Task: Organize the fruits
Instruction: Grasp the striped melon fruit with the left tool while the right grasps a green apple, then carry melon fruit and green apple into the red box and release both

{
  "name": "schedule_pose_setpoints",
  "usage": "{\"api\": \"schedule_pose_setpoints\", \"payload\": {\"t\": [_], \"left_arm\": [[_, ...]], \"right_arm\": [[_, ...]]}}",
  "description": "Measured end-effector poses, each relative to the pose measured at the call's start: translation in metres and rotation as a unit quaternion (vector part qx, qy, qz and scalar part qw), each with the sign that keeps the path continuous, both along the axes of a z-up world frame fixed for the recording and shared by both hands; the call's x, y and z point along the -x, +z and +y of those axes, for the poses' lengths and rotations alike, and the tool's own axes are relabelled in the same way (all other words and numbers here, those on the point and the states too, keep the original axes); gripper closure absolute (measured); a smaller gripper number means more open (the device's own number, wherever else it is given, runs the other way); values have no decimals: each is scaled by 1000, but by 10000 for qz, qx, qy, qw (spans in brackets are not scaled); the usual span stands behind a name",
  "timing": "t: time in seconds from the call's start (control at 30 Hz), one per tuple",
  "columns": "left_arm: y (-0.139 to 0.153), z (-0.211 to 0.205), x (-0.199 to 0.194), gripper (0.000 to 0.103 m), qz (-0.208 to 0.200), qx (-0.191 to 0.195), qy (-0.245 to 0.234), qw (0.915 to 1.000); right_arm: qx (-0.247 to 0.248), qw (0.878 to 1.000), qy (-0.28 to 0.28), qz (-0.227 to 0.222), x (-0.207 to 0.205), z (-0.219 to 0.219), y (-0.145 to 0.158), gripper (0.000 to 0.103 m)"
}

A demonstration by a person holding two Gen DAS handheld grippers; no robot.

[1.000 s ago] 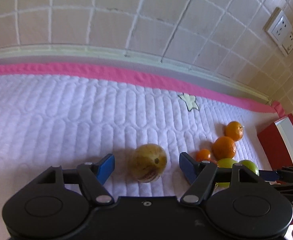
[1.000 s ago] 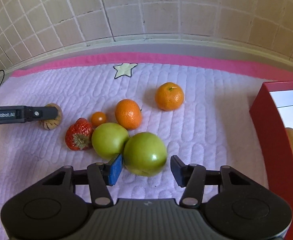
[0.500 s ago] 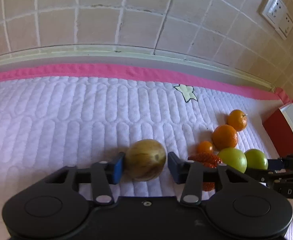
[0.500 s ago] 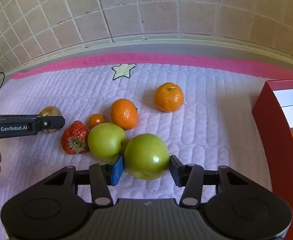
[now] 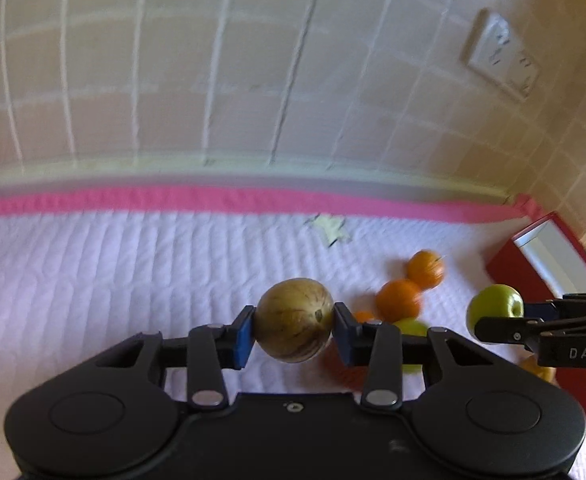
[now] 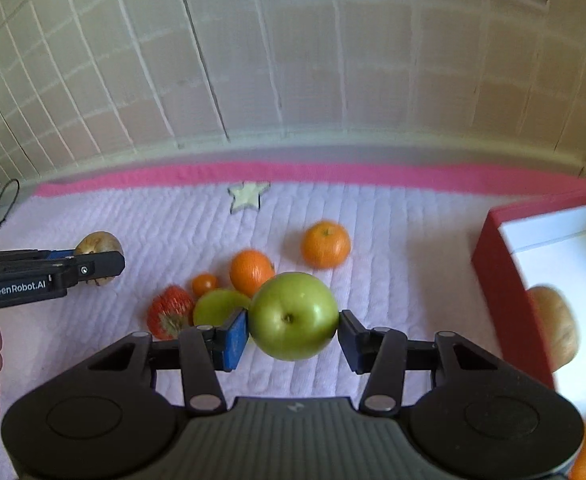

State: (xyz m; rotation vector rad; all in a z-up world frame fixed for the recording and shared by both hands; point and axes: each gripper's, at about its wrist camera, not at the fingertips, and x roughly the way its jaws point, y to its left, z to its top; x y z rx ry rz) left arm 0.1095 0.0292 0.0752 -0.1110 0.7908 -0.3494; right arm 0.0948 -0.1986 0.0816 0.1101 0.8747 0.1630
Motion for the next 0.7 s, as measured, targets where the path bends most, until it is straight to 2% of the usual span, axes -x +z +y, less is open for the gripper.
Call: {"api": "schedule_pose_setpoints", "payload": {"t": [0.43,0.57,0.7], "left_arm": [[73,-51,14,55,-896,-1,-643,9939],[97,-82,14,55,-1166,24,-1029,9878],[120,-132,9,55,-1377,150,-1600,9774]], "right_arm": [[-98,9949,-411,-920,31,-33,67,52],[15,9895,-700,-1262,46,-58,93,52],[201,9800,-1235,-1545,63,-96,112,52]]}}
